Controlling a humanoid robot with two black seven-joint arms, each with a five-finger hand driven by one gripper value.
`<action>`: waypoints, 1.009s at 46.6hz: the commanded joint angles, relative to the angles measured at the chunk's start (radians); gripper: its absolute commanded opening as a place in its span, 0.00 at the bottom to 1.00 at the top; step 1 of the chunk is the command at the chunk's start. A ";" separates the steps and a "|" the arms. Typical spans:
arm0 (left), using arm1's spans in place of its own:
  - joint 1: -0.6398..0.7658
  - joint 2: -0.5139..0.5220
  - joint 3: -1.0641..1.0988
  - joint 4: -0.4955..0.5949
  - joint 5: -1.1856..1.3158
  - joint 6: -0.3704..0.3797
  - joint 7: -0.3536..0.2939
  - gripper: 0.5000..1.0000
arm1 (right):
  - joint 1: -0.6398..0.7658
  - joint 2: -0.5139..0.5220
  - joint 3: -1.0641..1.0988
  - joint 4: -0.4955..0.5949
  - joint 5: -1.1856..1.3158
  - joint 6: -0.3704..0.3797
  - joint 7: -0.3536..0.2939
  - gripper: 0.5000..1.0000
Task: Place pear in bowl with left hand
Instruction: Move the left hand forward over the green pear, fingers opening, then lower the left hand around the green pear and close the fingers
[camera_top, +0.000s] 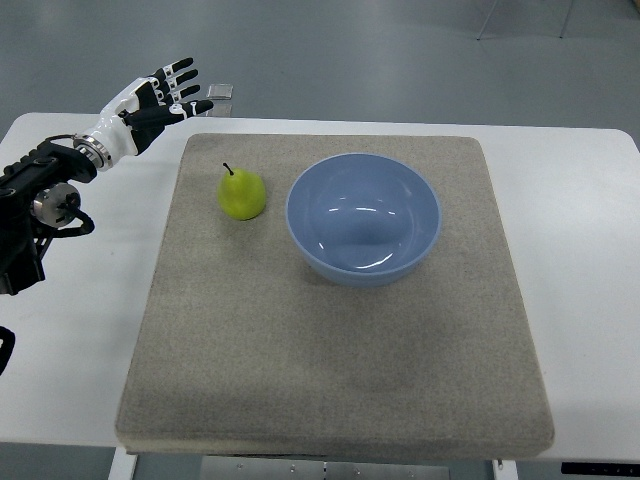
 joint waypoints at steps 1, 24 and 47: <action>-0.001 0.059 0.030 -0.069 0.077 -0.015 -0.001 0.98 | 0.000 0.000 0.000 0.000 0.001 0.000 0.000 0.85; -0.024 0.312 0.067 -0.505 0.664 -0.041 -0.004 0.98 | 0.000 0.000 0.000 0.000 0.001 0.000 -0.001 0.85; -0.067 0.324 0.076 -0.591 1.025 -0.039 -0.010 0.98 | 0.000 0.000 0.000 0.000 0.001 0.000 0.000 0.85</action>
